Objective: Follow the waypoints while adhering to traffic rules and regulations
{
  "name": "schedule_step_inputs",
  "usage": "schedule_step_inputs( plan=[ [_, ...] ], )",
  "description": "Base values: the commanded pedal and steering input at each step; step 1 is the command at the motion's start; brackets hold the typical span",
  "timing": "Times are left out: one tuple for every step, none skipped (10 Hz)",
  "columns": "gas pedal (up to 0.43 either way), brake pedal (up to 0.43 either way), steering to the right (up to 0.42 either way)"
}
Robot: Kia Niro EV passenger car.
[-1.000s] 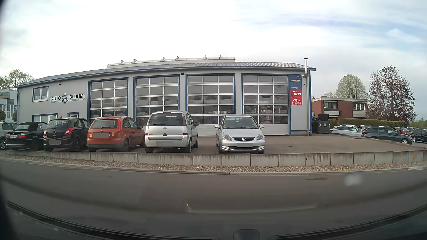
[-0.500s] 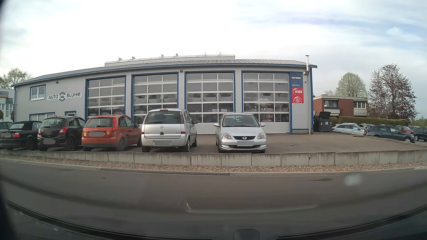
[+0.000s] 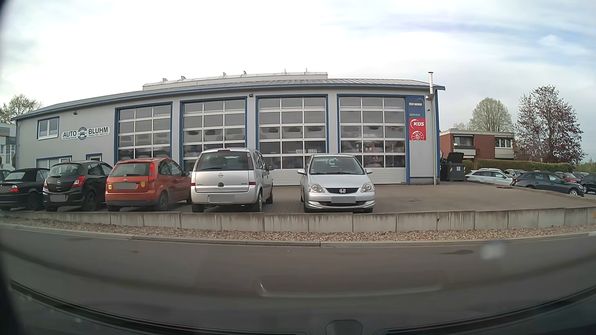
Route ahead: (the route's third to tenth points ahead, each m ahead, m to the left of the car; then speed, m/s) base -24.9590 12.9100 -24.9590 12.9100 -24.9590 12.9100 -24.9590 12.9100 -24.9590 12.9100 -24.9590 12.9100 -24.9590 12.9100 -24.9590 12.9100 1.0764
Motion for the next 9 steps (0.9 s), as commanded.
schedule_step_inputs(
  plan=[
    [0.0,0.006,-0.006],
    [0.0,0.006,-0.015],
    [0.0,0.006,-0.036],
    [0.0,0.0,-0.066],
    [0.0,0.0,-0.104],
    [0.0,0.0,-0.161],
    [0.0,0.0,-0.227],
    [0.0,0.0,-0.298],
    [0.0,0.0,-0.374]
  ],
)
